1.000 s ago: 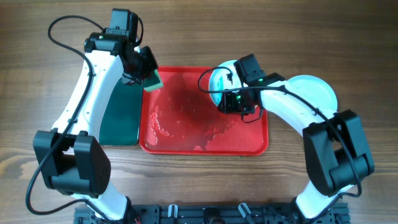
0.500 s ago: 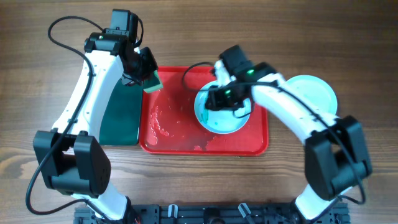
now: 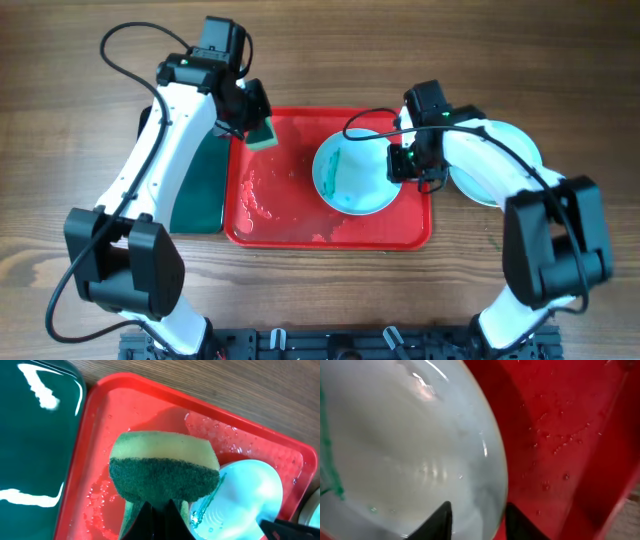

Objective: Clean dirty plates on tray and stack at the side
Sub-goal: 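Grasp the last plate's rim with the right gripper and pull it to tray center, then hold the plate with the right gripper and scrub it with the sponge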

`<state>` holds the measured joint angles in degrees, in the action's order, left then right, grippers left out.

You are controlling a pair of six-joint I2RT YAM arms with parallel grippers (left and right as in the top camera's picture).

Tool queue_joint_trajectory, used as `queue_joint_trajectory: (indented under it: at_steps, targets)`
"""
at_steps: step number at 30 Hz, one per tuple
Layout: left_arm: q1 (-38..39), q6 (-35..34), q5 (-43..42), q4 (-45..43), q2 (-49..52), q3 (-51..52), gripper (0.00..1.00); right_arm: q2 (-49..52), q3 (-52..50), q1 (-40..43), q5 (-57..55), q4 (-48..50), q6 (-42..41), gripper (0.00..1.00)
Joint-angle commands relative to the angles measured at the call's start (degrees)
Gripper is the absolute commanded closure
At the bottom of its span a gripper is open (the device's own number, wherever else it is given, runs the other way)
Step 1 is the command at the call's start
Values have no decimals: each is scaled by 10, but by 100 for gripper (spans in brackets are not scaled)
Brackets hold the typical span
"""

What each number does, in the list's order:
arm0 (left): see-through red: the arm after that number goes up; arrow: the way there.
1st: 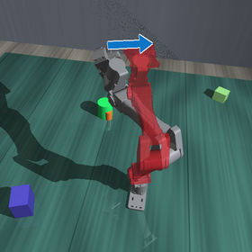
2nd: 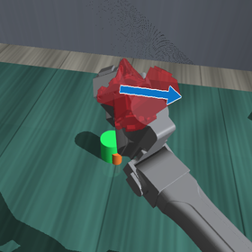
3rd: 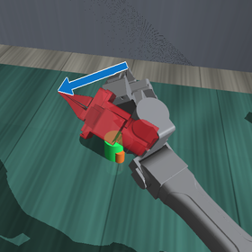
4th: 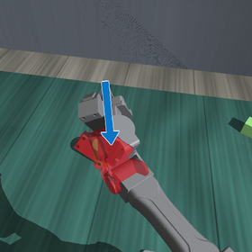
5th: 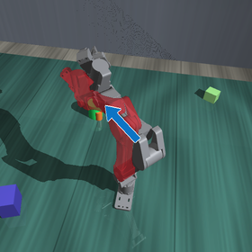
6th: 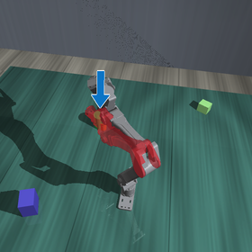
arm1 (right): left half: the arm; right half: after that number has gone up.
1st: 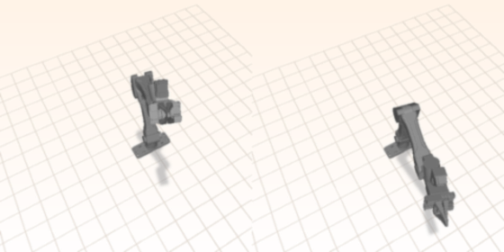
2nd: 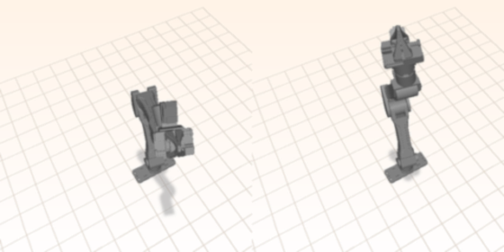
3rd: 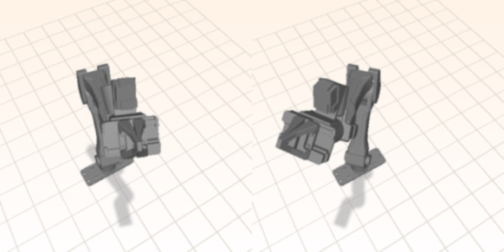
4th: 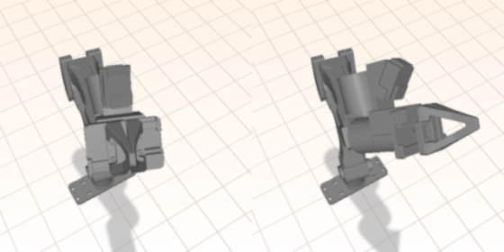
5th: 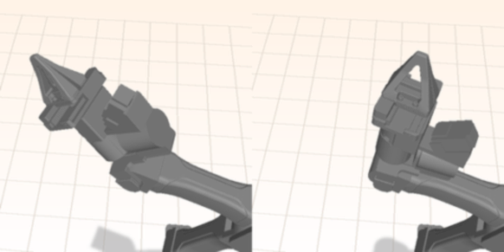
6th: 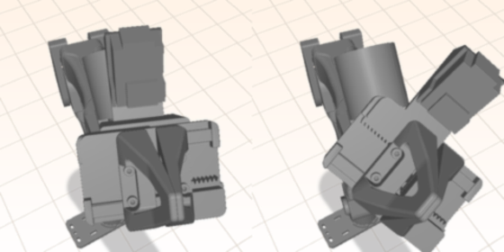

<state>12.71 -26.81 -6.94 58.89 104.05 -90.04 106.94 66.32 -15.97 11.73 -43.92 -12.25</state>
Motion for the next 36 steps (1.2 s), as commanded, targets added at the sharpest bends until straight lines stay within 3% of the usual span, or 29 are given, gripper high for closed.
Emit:
queue_joint_trajectory:
  at_steps: [1, 5, 8, 11, 18, 22, 27, 32, 36]
  targets:
    - [13, 11, 6, -4, 2, 2, 96, 35, -6, -2, -14, 15, 19, 77]
    - [14, 11, 6, -4, 2, 2, 96, 38, -4, -2, -11, 30, 52, 96]
    - [14, 12, 6, -4, 2, 2, 96, 38, 32, -2, 72, 3, 61, 96]
    - [14, 12, 6, -10, 2, 2, 96, 40, 43, -9, 154, 51, -15, 96]
    - [14, 11, 6, -10, 2, 4, 96, 107, 43, -86, 136, 159, -164, 96]
    - [16, 46, 6, -18, 2, 43, 96, 116, 43, -87, 143, 174, -165, 96]
    - [18, 71, 13, -93, 2, 158, 96, 116, 44, -86, 135, 182, -182, 96]
    - [18, 71, 26, -164, 3, 226, 96, 109, 99, -90, 38, 88, -161, 96]
    - [25, 89, 35, -212, 12, 262, 96, 109, 106, -111, 15, 83, -156, 96]
